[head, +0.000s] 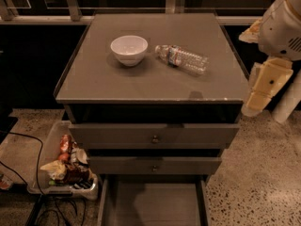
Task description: Place water bottle into bottom drawer
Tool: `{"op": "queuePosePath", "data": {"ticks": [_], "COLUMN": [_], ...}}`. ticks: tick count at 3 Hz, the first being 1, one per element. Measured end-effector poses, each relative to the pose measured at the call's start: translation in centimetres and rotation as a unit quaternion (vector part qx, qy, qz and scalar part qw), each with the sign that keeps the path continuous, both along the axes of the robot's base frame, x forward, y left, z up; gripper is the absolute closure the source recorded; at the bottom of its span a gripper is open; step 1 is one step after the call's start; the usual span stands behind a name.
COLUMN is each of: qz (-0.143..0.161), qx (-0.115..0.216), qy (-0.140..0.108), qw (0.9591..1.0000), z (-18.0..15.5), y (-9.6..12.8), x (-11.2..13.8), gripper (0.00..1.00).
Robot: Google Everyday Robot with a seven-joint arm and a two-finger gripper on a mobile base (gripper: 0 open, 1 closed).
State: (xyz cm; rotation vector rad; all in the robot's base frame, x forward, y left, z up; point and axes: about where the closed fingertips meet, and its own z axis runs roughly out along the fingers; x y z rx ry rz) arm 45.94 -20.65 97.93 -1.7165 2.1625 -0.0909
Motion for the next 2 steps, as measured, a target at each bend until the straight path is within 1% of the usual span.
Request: {"op": "queuePosePath", "data": {"ticks": [1, 2], "qz": [0.01, 0.011], "qx": [0.02, 0.043], "qy": [-0.012, -0.022], "qw": [0.9997, 0.9987], "z": [-0.5, -0.9], "y": [0.4, 0.3], "x": [2.5, 5.7], "gripper": [0.0, 0.0]}}
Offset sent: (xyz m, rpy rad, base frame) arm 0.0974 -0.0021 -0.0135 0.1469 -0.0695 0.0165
